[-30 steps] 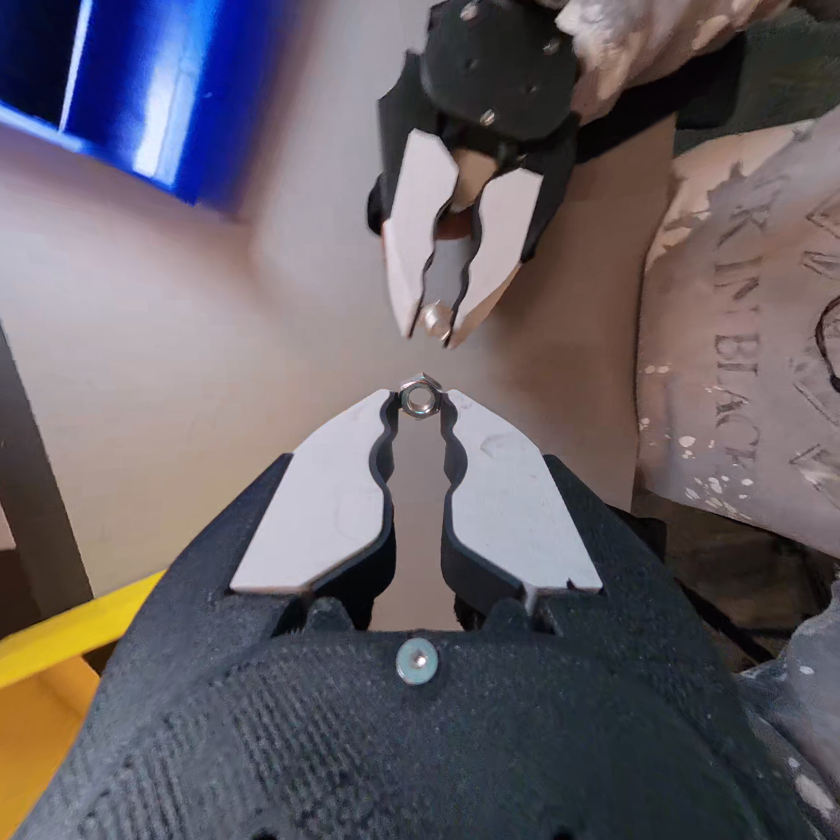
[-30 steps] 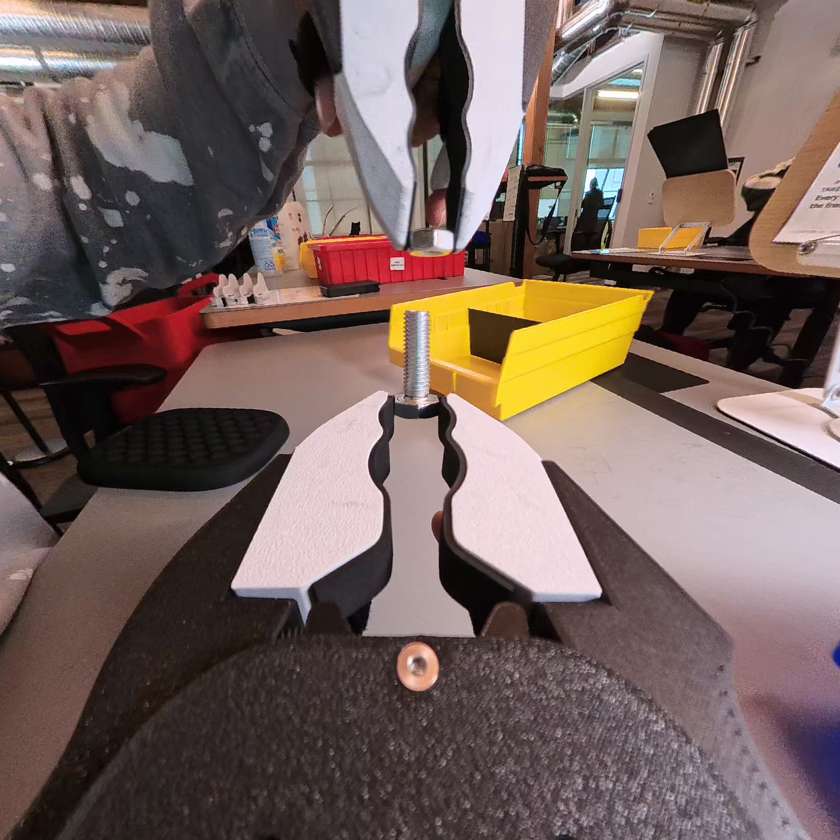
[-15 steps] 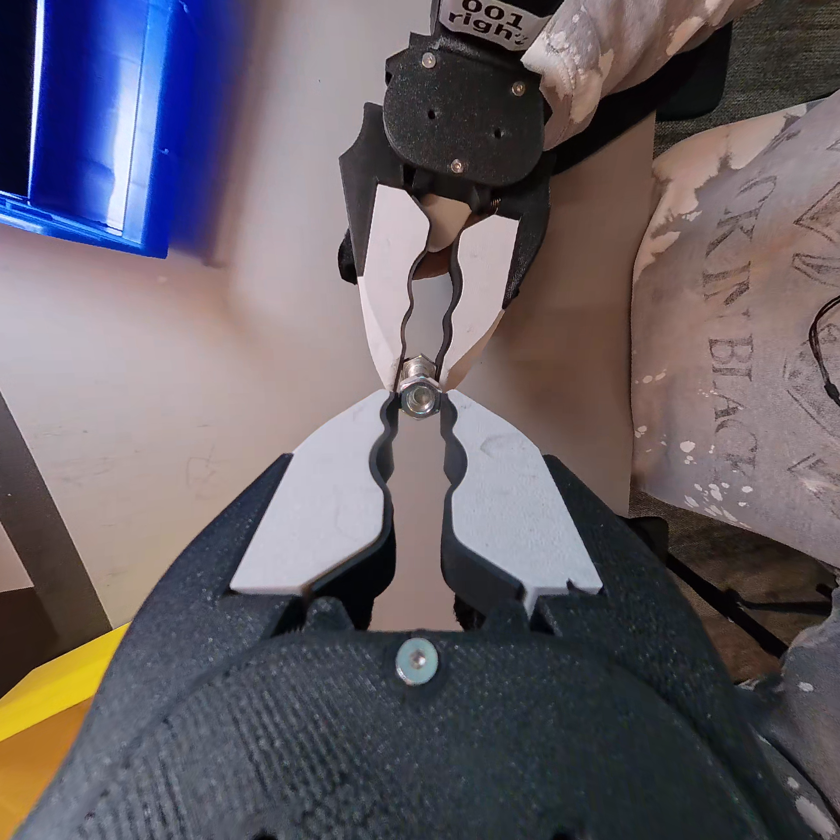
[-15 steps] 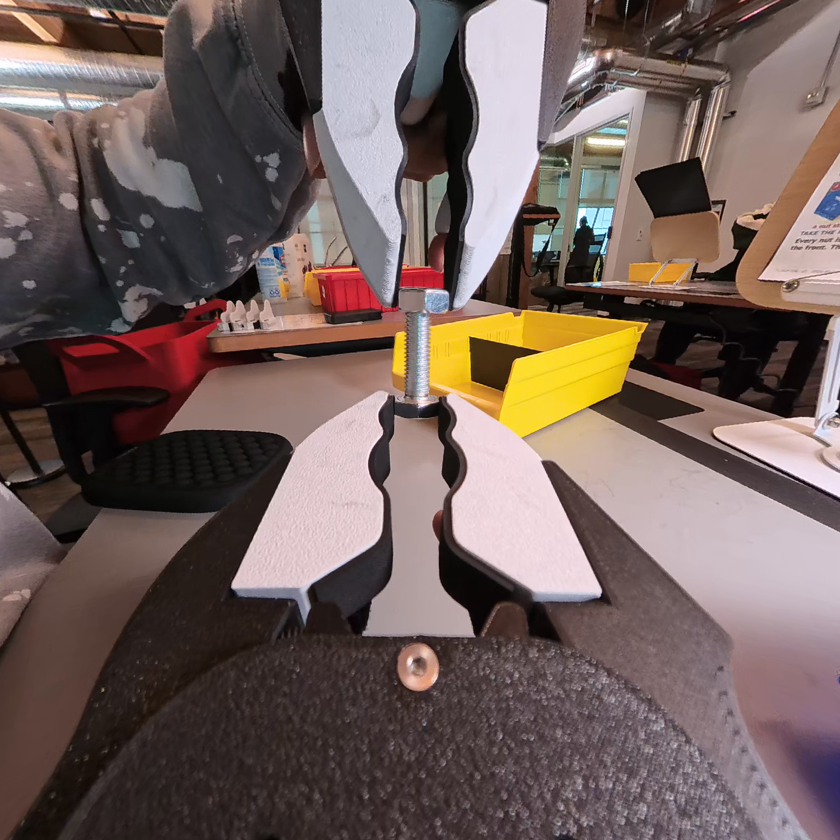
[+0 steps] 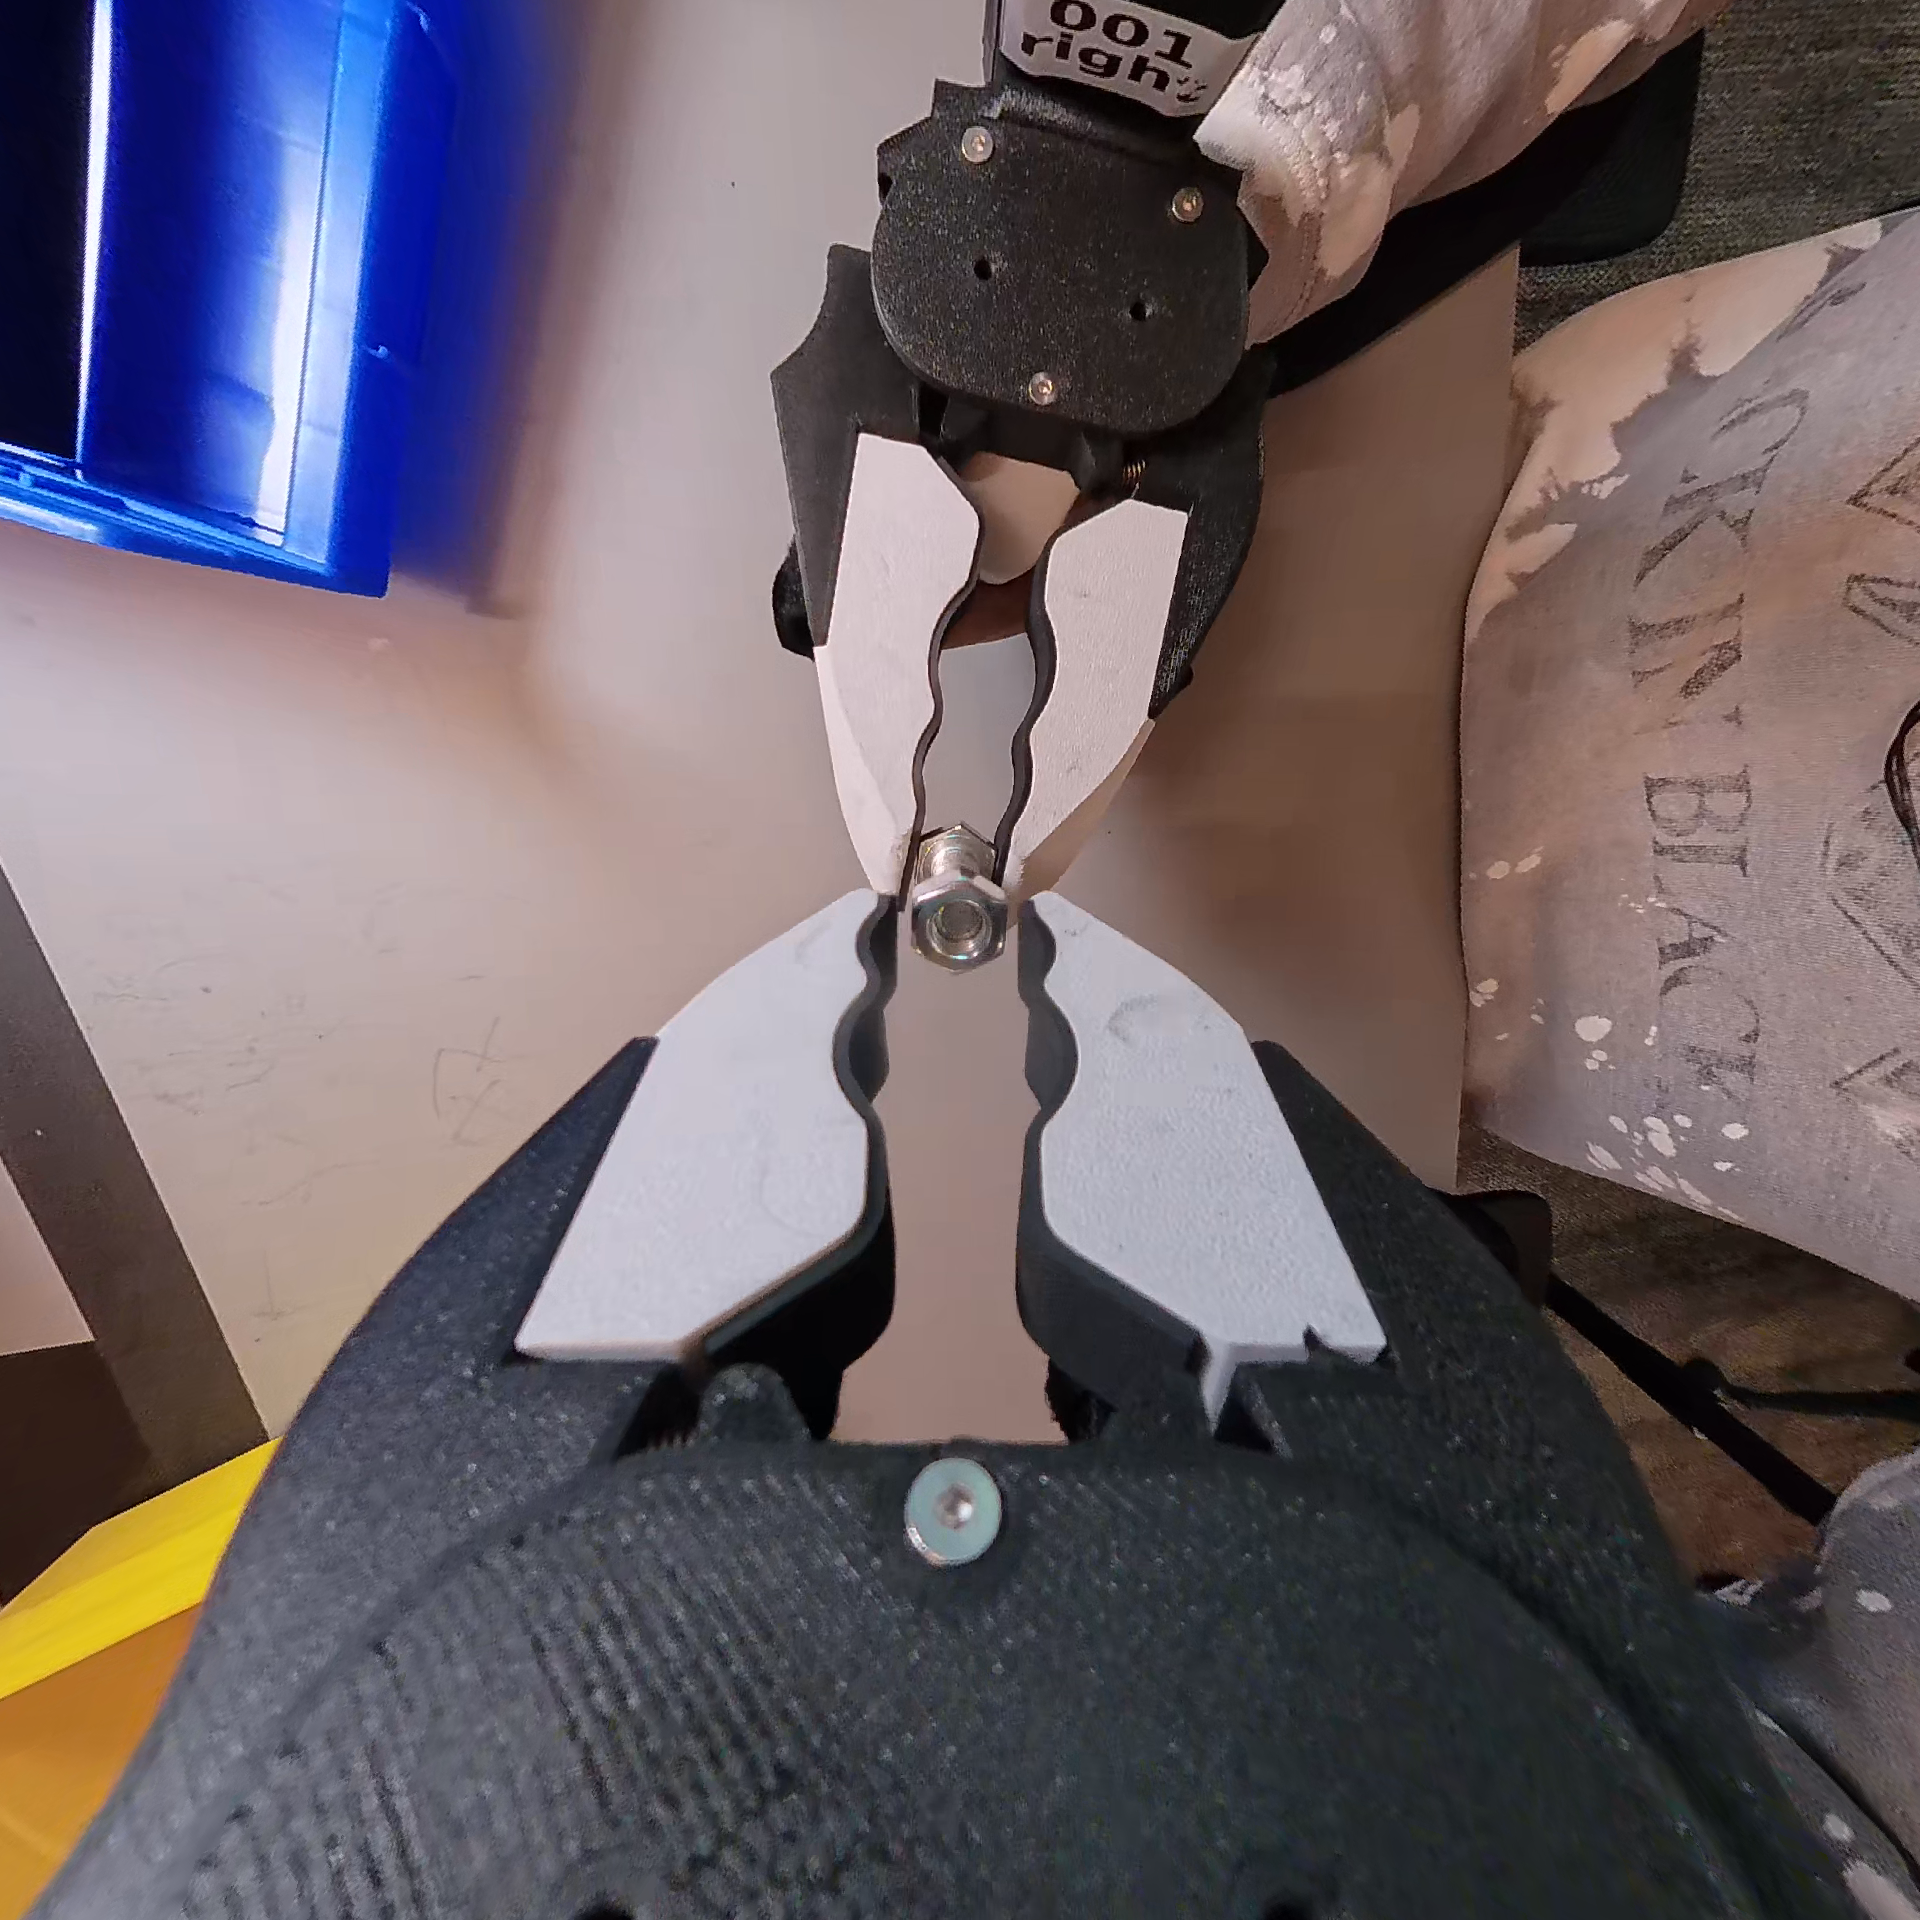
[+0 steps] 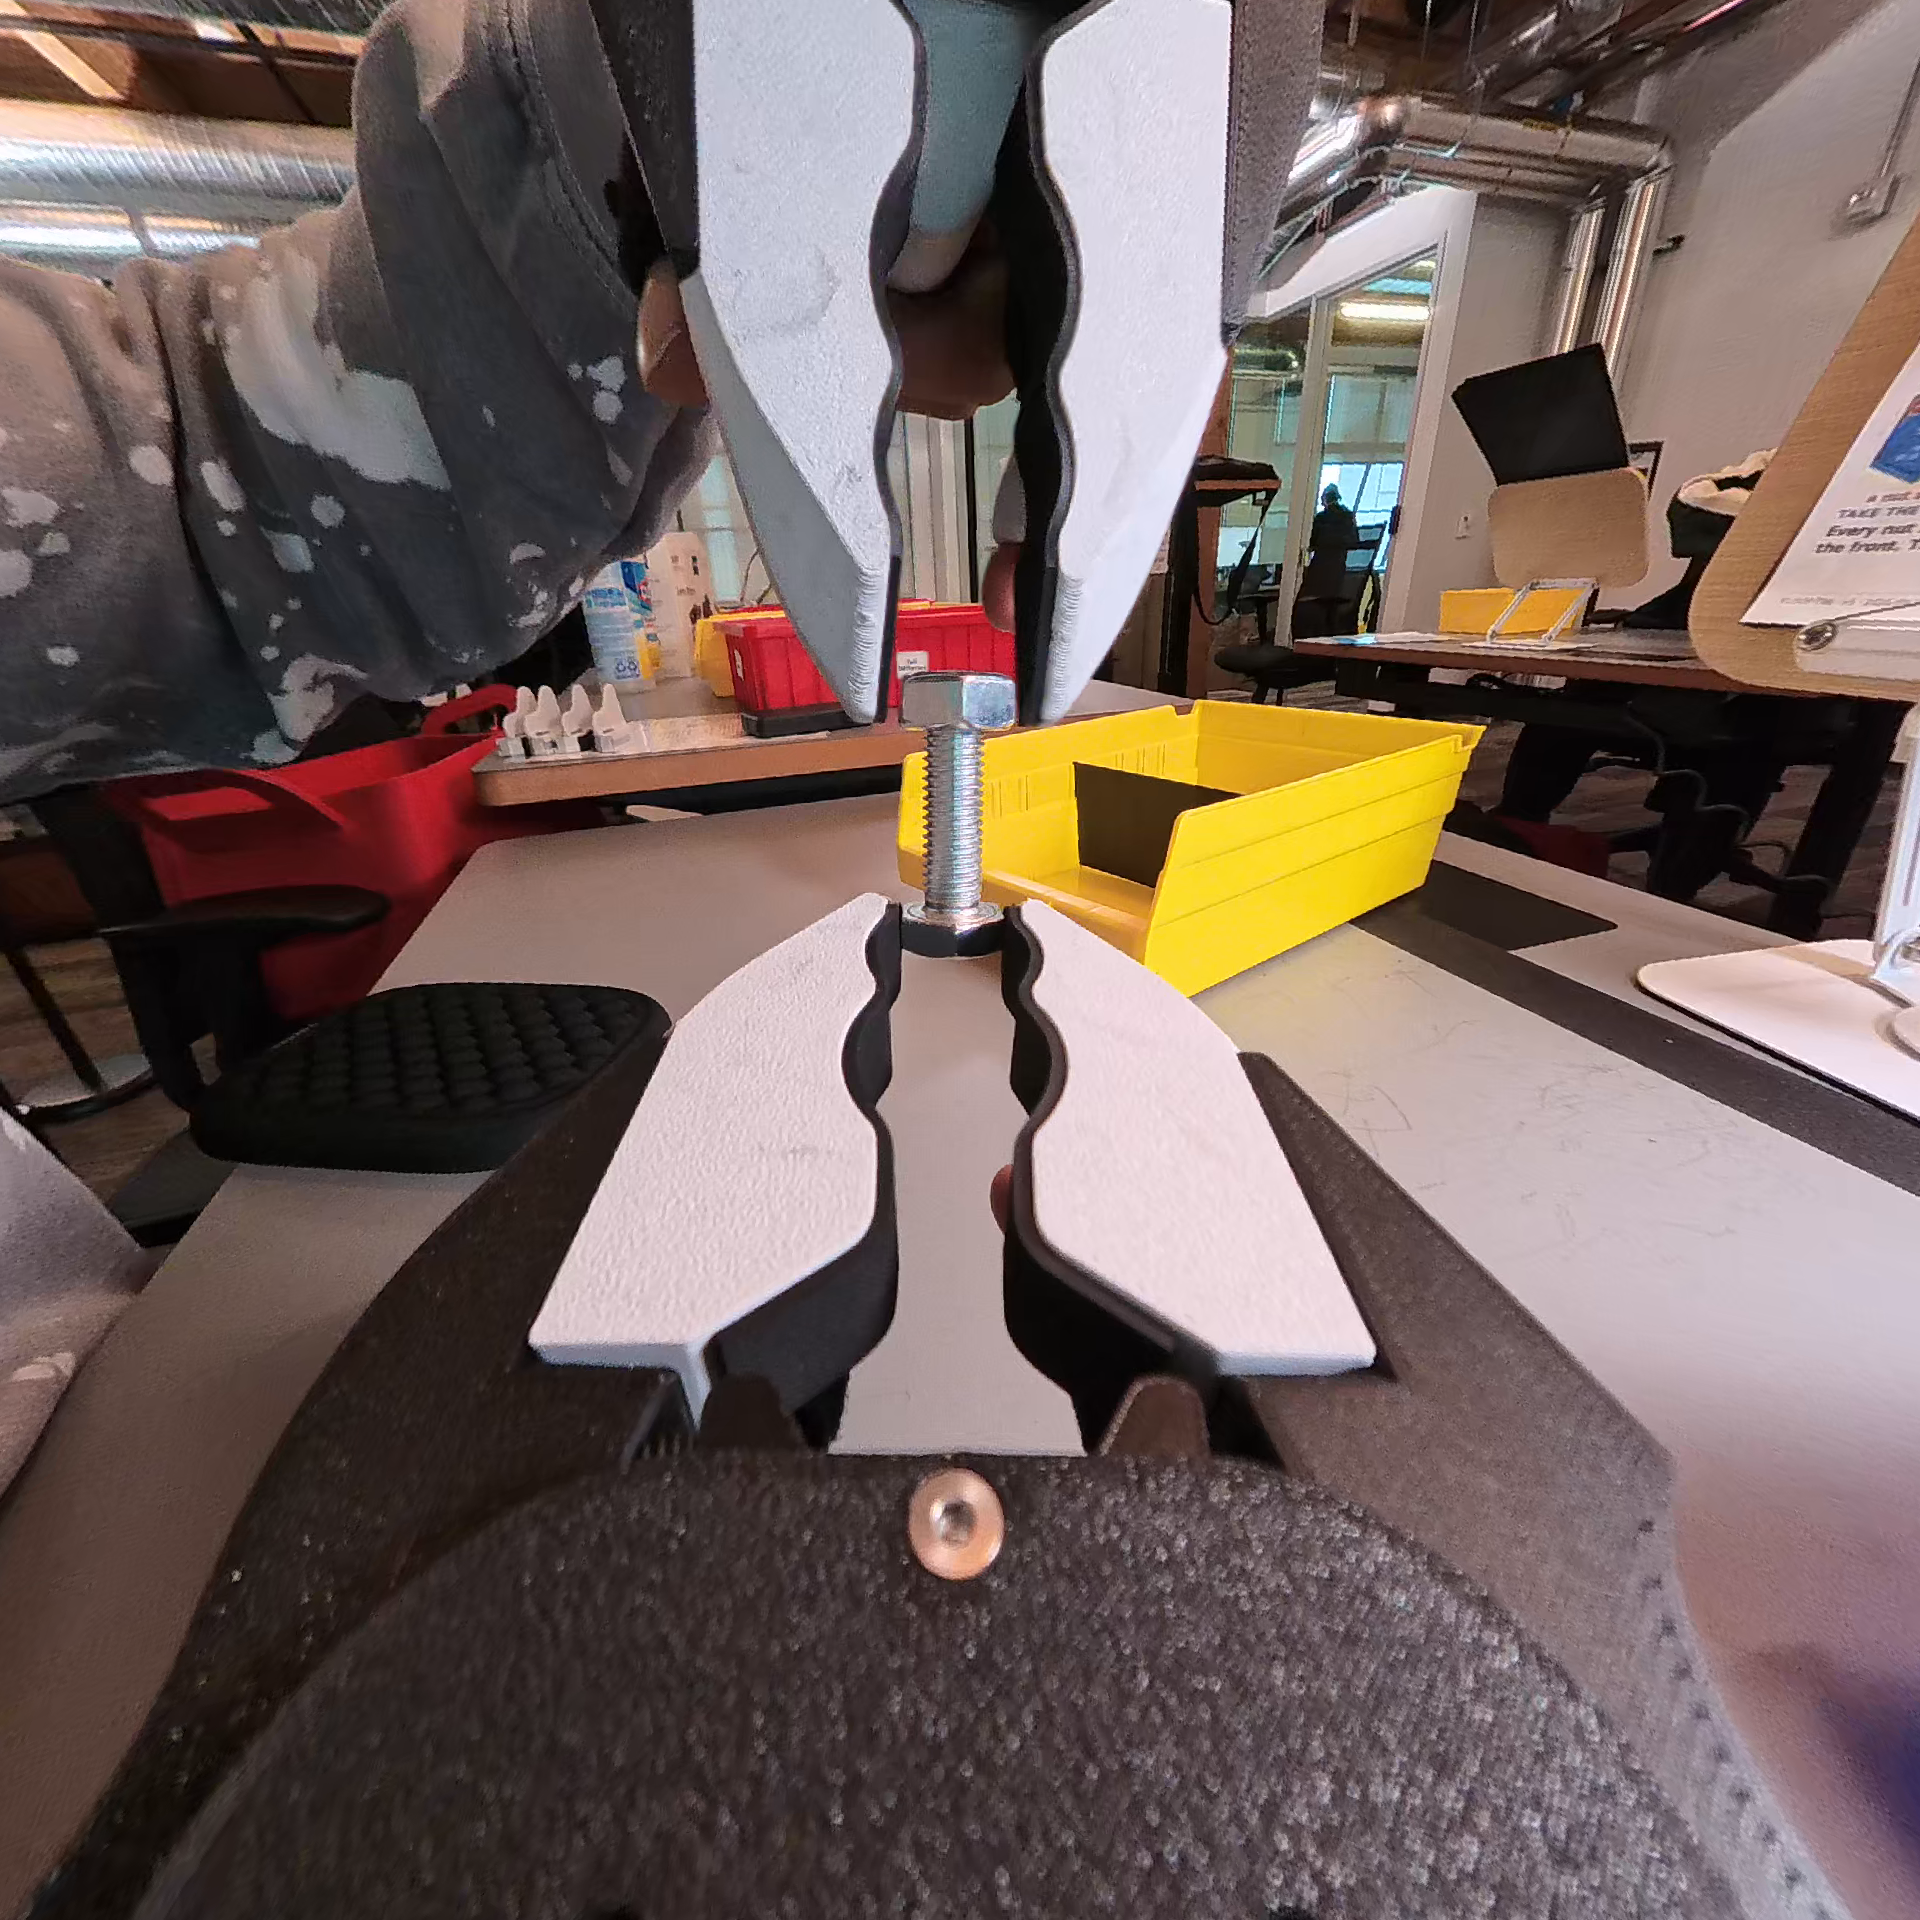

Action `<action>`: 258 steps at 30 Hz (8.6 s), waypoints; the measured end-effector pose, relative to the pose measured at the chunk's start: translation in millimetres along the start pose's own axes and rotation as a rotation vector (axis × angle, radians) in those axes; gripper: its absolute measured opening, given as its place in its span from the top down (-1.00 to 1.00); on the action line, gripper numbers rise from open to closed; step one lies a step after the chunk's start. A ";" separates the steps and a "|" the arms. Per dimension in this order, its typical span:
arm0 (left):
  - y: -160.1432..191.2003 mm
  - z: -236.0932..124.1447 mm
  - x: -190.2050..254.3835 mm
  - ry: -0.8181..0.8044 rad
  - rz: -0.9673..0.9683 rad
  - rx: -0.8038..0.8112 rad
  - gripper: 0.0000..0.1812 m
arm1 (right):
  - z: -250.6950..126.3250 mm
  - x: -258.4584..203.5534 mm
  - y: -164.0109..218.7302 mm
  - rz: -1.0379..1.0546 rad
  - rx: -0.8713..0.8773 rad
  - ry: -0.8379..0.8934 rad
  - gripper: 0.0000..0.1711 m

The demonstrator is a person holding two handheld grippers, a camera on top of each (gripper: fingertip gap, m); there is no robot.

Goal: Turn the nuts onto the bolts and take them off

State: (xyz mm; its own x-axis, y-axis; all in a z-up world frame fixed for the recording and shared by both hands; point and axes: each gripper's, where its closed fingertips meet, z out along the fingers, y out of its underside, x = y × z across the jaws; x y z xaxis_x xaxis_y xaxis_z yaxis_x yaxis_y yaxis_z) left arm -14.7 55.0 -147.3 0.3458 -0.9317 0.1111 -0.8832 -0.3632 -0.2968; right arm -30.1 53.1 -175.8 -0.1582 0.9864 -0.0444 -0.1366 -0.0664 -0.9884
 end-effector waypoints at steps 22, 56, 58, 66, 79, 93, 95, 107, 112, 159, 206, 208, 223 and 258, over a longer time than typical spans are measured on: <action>-32.2 -30.4 -5.3 -0.111 -0.007 1.055 0.68 | -15.4 16.6 -31.3 0.015 0.127 0.067 0.79; -28.9 -27.1 19.3 0.020 0.126 1.108 0.80 | -14.0 -17.8 -36.5 0.067 0.162 -0.175 0.79; -29.0 -26.6 19.8 0.024 0.128 1.108 0.80 | -13.5 -18.0 -35.9 0.067 0.161 -0.175 0.79; -27.6 -33.1 22.1 0.052 0.134 1.149 0.79 | -16.8 -23.2 -44.2 0.079 0.206 -0.208 0.79; -35.2 -34.4 5.1 -0.006 0.028 1.210 0.67 | -17.5 -3.5 -43.0 0.080 0.192 -0.092 0.79; -36.8 -41.6 3.6 0.056 -0.014 1.288 0.66 | -20.6 -0.4 -50.7 0.060 0.205 -0.072 0.79; -35.5 -39.8 -9.3 -0.015 -0.052 1.265 0.63 | -18.3 1.2 -52.5 0.071 0.210 -0.061 0.79; -13.6 -106.9 -9.0 -0.147 -0.113 1.430 0.70 | 12.7 9.8 -118.1 0.042 0.364 -0.094 0.79; -16.7 -100.8 -3.3 -0.183 -0.068 1.378 0.78 | 33.8 1.4 -106.1 0.037 0.335 -0.107 0.79; -4.1 -90.2 -43.6 -0.159 -0.281 1.456 0.76 | 11.8 4.9 -104.4 0.097 0.344 -0.207 0.79; -25.7 -96.2 -21.2 -0.179 -0.256 1.456 0.63 | 13.4 11.9 -107.0 0.172 0.350 -0.171 0.79; -30.4 -93.9 -18.4 -0.174 -0.246 1.445 0.62 | 14.5 12.0 -105.9 0.174 0.345 -0.165 0.79; -28.7 -102.0 -16.1 -0.195 -0.230 1.459 0.62 | 14.4 11.4 -107.7 0.103 0.304 -0.143 0.79; -31.9 -89.0 -19.3 -0.203 -0.228 1.394 0.61 | 12.9 11.3 -111.7 0.042 0.279 -0.118 0.79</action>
State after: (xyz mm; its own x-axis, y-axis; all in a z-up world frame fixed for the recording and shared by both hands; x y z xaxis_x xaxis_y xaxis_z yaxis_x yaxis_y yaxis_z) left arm -21.4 84.2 -55.6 0.5789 -0.7948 0.1821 0.1845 -0.0899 -0.9787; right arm -29.3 69.8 -64.0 -0.2798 0.9587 -0.0516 -0.3877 -0.1620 -0.9074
